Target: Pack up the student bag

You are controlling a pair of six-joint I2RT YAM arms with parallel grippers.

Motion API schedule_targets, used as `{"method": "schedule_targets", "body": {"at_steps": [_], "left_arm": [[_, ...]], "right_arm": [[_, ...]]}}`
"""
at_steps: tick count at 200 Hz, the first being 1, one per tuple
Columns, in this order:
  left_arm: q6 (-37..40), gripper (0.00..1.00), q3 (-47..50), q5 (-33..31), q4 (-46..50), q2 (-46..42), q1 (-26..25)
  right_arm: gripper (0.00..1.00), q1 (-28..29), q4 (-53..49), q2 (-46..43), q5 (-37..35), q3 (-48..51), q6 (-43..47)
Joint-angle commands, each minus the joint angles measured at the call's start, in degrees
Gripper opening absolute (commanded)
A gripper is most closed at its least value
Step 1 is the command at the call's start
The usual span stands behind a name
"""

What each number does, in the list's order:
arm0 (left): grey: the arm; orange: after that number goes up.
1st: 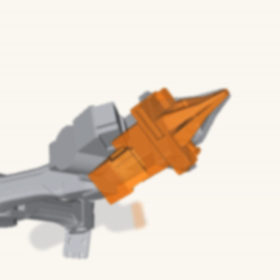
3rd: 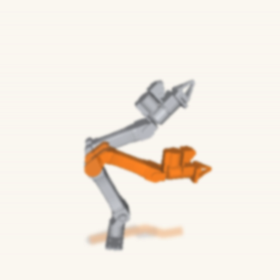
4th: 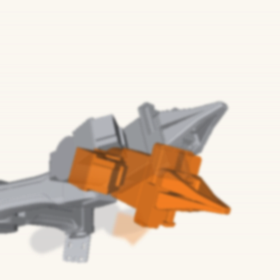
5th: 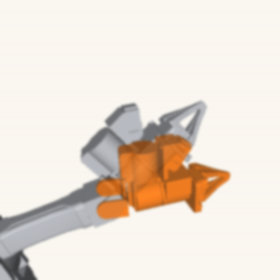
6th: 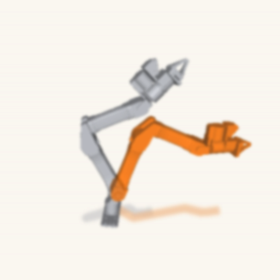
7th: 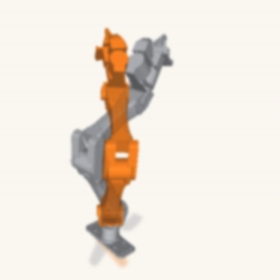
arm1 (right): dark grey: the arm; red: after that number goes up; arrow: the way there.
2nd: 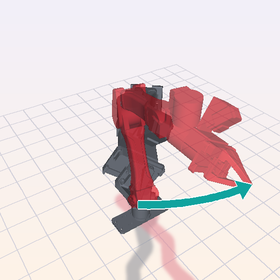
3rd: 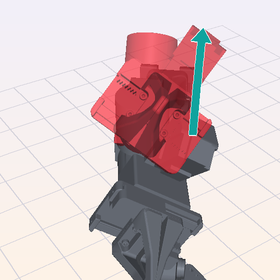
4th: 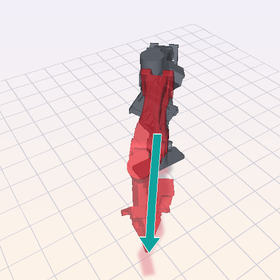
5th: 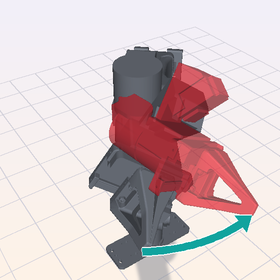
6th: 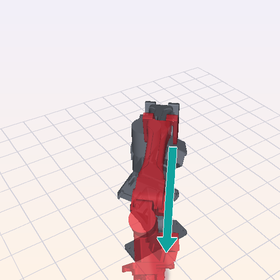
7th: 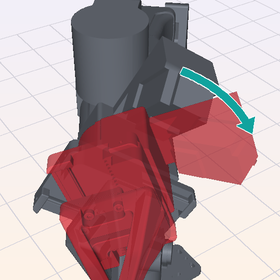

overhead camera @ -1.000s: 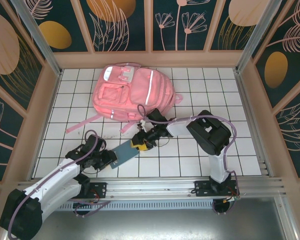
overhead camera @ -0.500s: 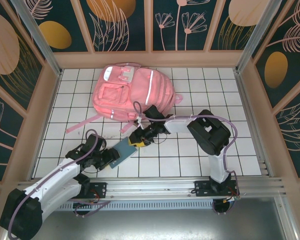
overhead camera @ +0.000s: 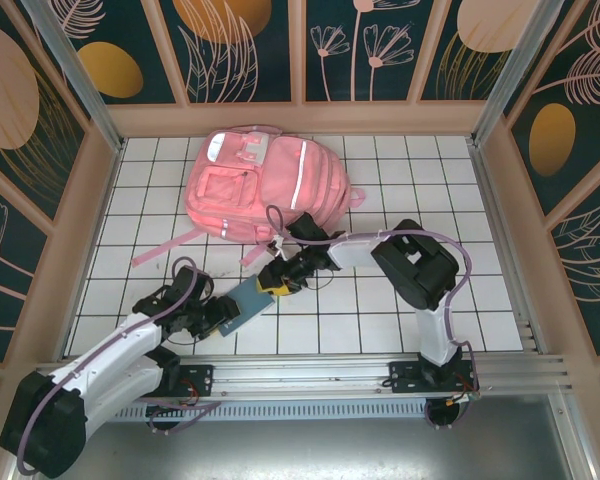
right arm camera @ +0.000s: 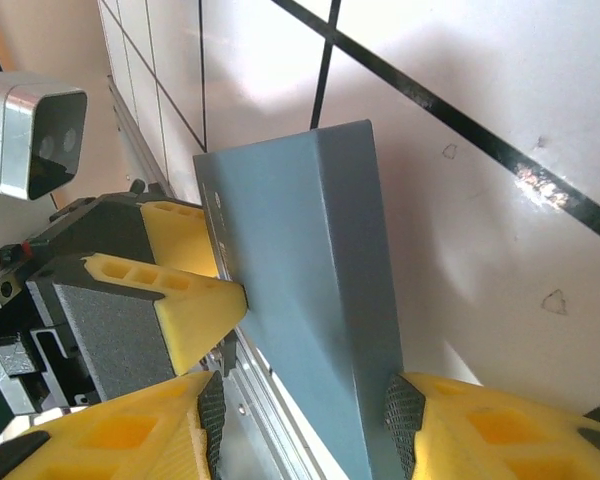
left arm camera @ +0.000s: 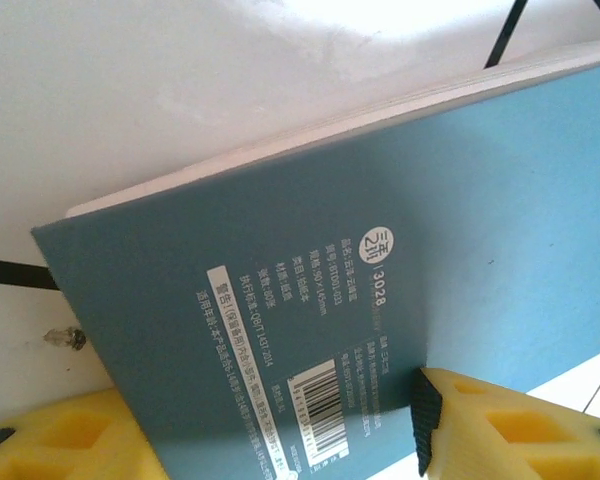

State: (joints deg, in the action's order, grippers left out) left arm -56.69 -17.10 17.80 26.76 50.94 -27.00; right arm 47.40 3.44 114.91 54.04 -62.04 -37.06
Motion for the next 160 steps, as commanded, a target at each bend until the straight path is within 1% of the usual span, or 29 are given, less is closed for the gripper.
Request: {"method": "schedule_targets", "body": {"at_steps": [1,12,35,50,59,92,122,145,160], "left_arm": [[1.21,0.58,2.65,9.97,-24.37,4.37,-1.12],[1.12,0.57,2.44,10.80,-25.63,4.95,-1.12],[1.14,0.57,1.32,11.61,-26.63,4.96,-1.21],[1.05,0.57,0.61,12.41,-27.06,4.71,-1.21],[0.98,0.57,0.34,12.76,-27.21,4.53,-1.21],[1.12,0.57,0.57,12.41,-26.64,4.35,-1.21],[1.53,0.58,0.54,10.69,-23.69,3.20,-1.23],[2.18,0.61,-0.49,7.73,-19.13,1.58,-1.21],[2.57,0.63,-1.16,6.19,-16.74,0.70,-1.21]], "right_arm": [[0.51,6.39,13.71,3.01,13.96,1.37,-5.43],[0.51,6.44,13.25,3.41,13.43,1.07,-4.99],[0.49,7.07,6.96,5.10,11.00,-1.70,-1.18],[0.46,7.79,-1.74,6.17,6.02,-5.37,4.31],[0.43,8.37,-4.40,6.83,5.13,-7.15,6.19],[0.40,8.68,-2.92,6.66,5.98,-7.83,5.81],[0.14,8.04,-2.44,5.62,6.48,-6.66,5.53],[0.10,6.17,-0.20,2.20,6.33,-3.43,3.99],[0.02,4.89,0.74,-0.16,6.06,-1.55,3.34]]}}
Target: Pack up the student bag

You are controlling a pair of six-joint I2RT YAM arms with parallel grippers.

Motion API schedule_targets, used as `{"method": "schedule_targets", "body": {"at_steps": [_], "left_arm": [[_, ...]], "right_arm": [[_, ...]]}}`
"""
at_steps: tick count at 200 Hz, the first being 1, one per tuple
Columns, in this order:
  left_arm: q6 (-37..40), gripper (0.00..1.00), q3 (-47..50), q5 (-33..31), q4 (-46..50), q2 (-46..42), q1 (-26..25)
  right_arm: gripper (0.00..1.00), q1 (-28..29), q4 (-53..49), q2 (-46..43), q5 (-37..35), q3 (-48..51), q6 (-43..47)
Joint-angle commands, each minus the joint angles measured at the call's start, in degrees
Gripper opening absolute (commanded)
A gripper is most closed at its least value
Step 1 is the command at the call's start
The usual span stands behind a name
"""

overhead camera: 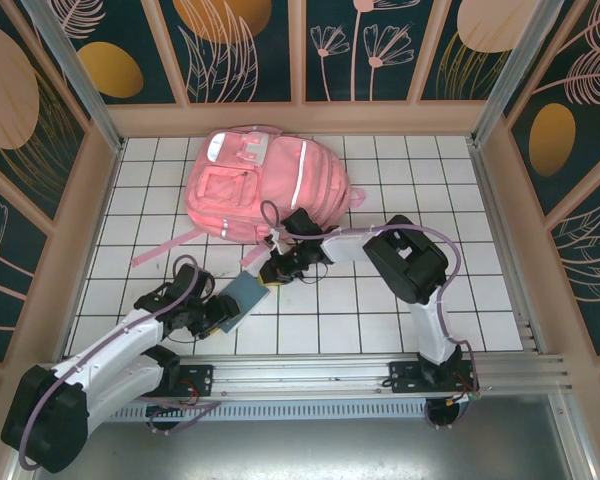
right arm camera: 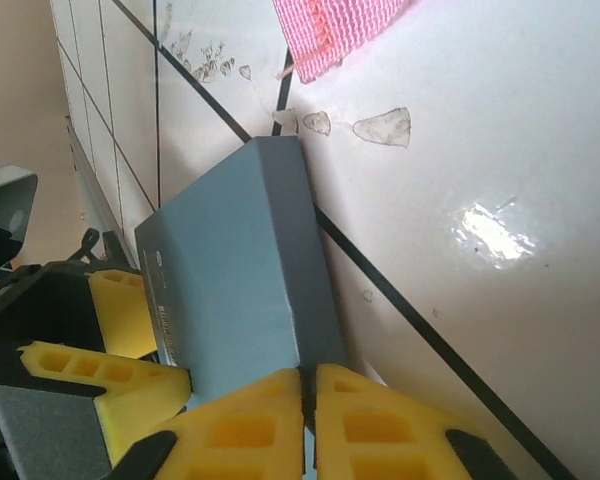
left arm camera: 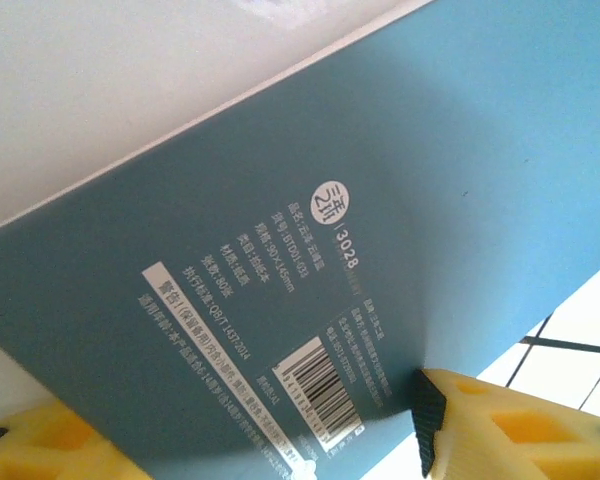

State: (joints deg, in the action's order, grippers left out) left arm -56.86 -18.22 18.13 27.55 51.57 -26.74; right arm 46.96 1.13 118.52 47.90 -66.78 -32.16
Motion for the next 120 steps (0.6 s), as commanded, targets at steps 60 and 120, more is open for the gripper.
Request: {"method": "schedule_targets", "body": {"at_steps": [60,120], "left_arm": [[5.88,0.71,-7.30,-4.89,-4.20,-0.86,-1.47],[8.29,0.73,-12.10,-10.15,1.57,2.85,-1.47]], "right_arm": [[0.00,0.71,2.32,-11.05,10.00,9.52,-1.41],[0.07,-4.16,-2.21,-19.18,5.18,15.64,1.65]]}}
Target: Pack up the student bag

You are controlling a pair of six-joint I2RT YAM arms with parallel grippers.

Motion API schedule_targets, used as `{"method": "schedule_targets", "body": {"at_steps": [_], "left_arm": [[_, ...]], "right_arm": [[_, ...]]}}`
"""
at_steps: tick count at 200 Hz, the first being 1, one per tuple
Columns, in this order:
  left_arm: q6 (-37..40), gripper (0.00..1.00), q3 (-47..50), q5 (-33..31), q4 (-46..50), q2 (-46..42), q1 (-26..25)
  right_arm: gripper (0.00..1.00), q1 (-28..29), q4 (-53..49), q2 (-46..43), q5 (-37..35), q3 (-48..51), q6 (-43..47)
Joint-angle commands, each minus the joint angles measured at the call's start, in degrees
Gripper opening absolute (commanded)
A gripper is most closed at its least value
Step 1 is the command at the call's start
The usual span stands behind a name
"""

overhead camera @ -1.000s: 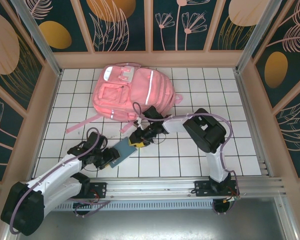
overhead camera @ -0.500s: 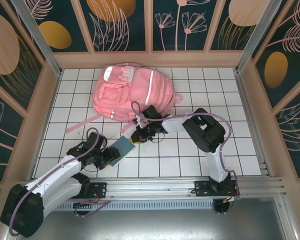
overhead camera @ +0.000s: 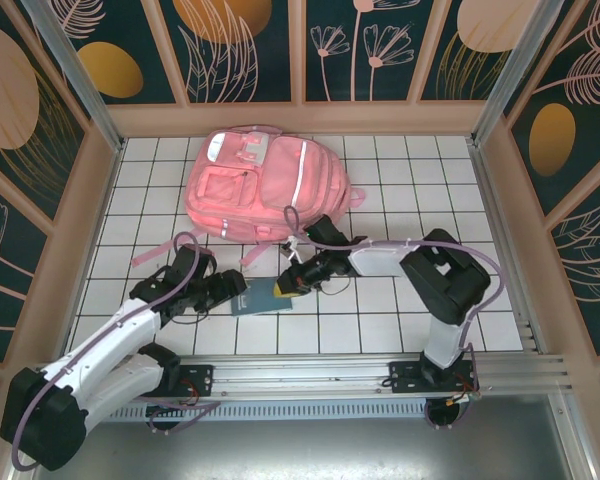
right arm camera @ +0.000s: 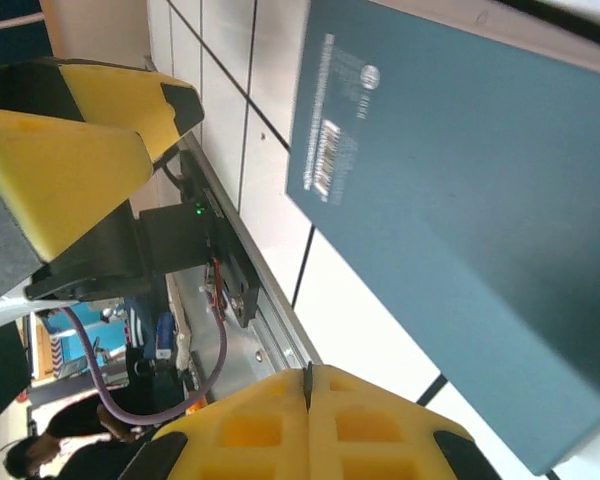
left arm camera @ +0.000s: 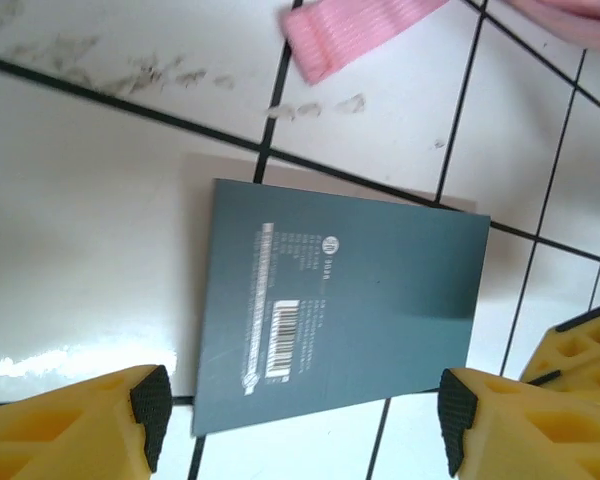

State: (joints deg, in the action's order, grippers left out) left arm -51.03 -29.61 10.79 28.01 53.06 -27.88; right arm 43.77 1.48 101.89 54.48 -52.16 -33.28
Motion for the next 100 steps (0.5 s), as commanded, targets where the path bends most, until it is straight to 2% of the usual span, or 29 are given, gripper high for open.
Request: {"method": "schedule_targets", "body": {"at_steps": [1,9,22,34,59,75,100], "left_arm": [[2.52,0.73,-0.72,-2.89,1.05,1.44,-0.29],[2.68,0.73,-0.55,-3.41,0.54,2.05,-0.33],[2.68,0.73,-0.07,-3.46,-1.05,3.72,-0.33],[2.18,0.73,0.67,-2.97,-3.27,5.71,-0.33],[1.33,0.71,2.08,-0.05,-10.04,9.22,-0.33],[0.78,0.70,3.03,2.17,-14.46,11.64,-0.33],[0.43,0.68,3.85,4.41,-19.06,14.86,-0.37]], "right_arm": [[0.08,-1.01,-2.77,-2.56,-1.79,0.93,2.91],[0.21,-0.72,-4.50,-2.88,-4.01,0.50,3.69],[0.47,-0.52,-5.37,-3.01,-6.67,-0.04,3.51],[0.59,-0.55,-7.11,-2.88,-10.78,-0.97,3.05],[0.69,-0.61,-10.72,-1.54,-17.36,-2.80,2.43],[0.74,-1.07,-10.77,-0.01,-18.94,-3.09,0.90],[0.75,-0.64,-10.25,3.23,-18.29,-4.12,-1.16]]}}
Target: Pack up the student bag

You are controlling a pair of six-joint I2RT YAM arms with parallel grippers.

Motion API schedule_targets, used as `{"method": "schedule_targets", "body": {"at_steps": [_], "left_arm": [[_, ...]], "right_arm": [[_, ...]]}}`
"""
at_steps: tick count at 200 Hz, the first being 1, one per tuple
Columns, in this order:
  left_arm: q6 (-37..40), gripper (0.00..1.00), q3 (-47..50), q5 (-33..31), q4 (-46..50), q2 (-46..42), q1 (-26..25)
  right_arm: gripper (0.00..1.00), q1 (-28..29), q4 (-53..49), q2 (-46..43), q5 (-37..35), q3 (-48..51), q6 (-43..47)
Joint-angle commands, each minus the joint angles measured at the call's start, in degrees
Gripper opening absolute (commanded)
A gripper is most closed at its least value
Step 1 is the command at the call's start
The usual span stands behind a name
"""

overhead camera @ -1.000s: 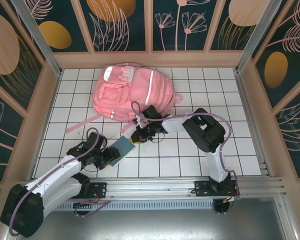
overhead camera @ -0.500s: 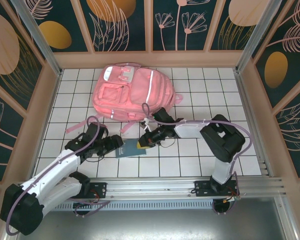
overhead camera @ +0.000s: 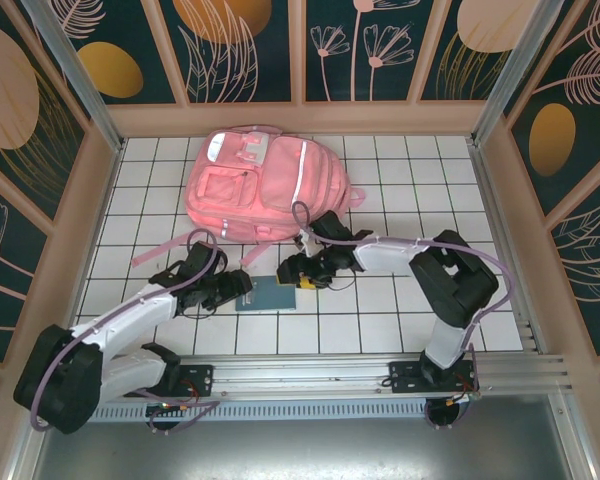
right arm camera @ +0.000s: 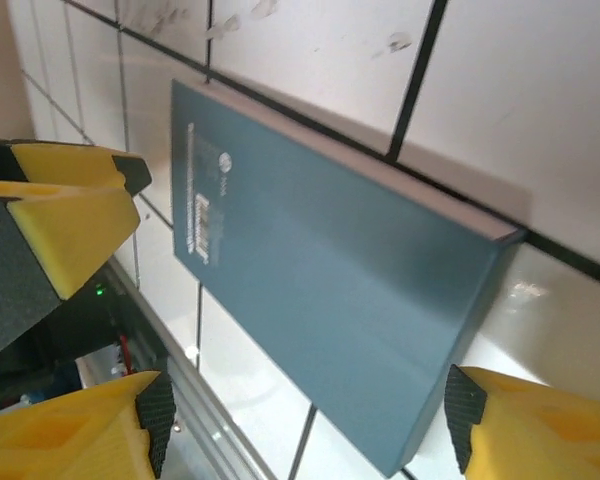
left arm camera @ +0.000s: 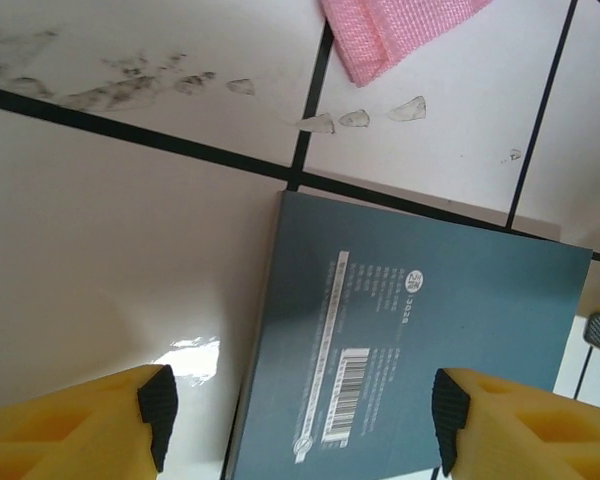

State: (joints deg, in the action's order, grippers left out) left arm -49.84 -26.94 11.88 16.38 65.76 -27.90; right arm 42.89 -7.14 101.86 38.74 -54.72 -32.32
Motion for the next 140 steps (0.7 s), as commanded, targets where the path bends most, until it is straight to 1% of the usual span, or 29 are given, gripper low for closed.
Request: {"method": "schedule_targets", "body": {"at_steps": [1,18,37,53,72,92,100,116,125,140], "left_arm": [[-0.72,0.68,1.27,3.36,-7.56,2.26,-0.33],[-0.91,0.67,1.41,4.81,-9.82,3.83,-0.31],[-1.21,0.66,2.20,5.83,-12.13,5.20,-0.31],[-2.24,0.64,3.98,8.34,-15.78,6.27,-0.31],[-3.43,0.62,5.89,11.45,-20.53,7.51,-0.31],[-3.60,0.60,6.05,12.67,-21.39,7.75,-0.31],[-3.60,0.59,6.04,12.75,-21.24,7.08,-0.31],[-3.60,0.59,6.02,12.17,-20.20,5.41,-0.35],[-3.58,0.59,5.92,11.75,-19.39,4.46,-0.31],[-3.51,0.59,5.72,11.22,-18.35,2.97,-0.30]], "right_arm": [[0.75,0.29,-1.64,3.34,-2.54,-1.64,-2.18],[0.76,1.42,-1.52,5.27,-1.74,-2.91,-2.97],[0.77,3.27,-4.15,7.78,-3.31,-5.46,-3.01],[0.78,4.04,-3.50,9.14,-1.62,-6.25,-4.50],[0.78,3.73,6.10,8.53,6.87,-3.79,-10.29],[0.77,3.35,18.45,6.62,14.74,-1.33,-18.33],[0.76,3.12,23.74,5.50,16.70,-0.16,-21.98],[0.74,2.73,32.48,2.51,18.43,2.21,-27.92],[0.73,2.85,33.53,1.04,18.51,2.46,-28.88],[0.71,3.53,28.06,-0.39,16.85,1.29,-25.99]]}}
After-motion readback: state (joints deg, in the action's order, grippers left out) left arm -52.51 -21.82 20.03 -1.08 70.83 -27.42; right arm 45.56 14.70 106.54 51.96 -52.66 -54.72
